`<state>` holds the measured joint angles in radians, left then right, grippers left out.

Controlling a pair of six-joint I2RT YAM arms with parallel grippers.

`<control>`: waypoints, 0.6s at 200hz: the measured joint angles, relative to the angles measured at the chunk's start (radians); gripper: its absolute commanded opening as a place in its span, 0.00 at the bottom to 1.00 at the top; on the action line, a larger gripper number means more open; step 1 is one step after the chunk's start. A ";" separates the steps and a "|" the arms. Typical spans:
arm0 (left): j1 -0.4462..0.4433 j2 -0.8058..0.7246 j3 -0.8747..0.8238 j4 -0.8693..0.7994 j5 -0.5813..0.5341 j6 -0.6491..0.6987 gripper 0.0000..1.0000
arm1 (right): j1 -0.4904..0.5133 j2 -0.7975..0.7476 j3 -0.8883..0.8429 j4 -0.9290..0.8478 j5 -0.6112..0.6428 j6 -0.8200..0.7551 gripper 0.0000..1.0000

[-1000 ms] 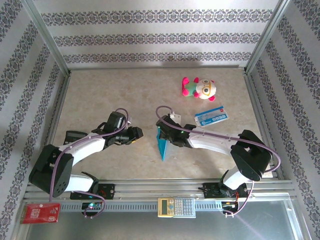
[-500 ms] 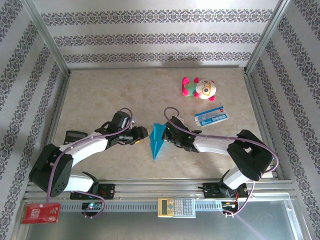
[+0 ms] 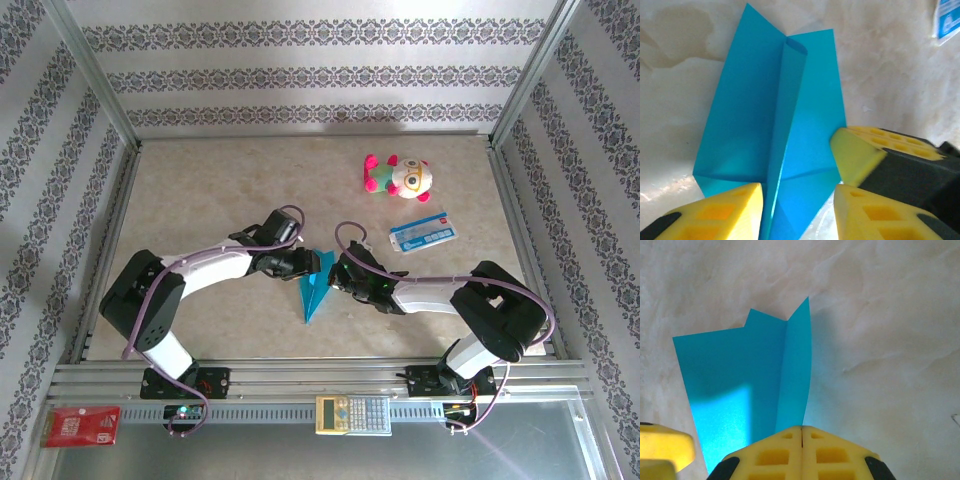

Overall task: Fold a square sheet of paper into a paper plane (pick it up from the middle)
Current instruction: Turn over the paper at the center of the table, then move the paper to the center of the table.

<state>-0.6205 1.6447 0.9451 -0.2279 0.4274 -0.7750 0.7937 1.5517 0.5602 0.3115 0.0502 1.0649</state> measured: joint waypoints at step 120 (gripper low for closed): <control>-0.093 0.221 0.176 -0.103 -0.157 0.061 0.17 | -0.020 0.009 -0.037 0.085 -0.013 0.014 0.03</control>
<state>-0.7139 1.8660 1.1210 -0.3309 0.2703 -0.7136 0.7734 1.5604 0.5228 0.3969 0.0368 1.0790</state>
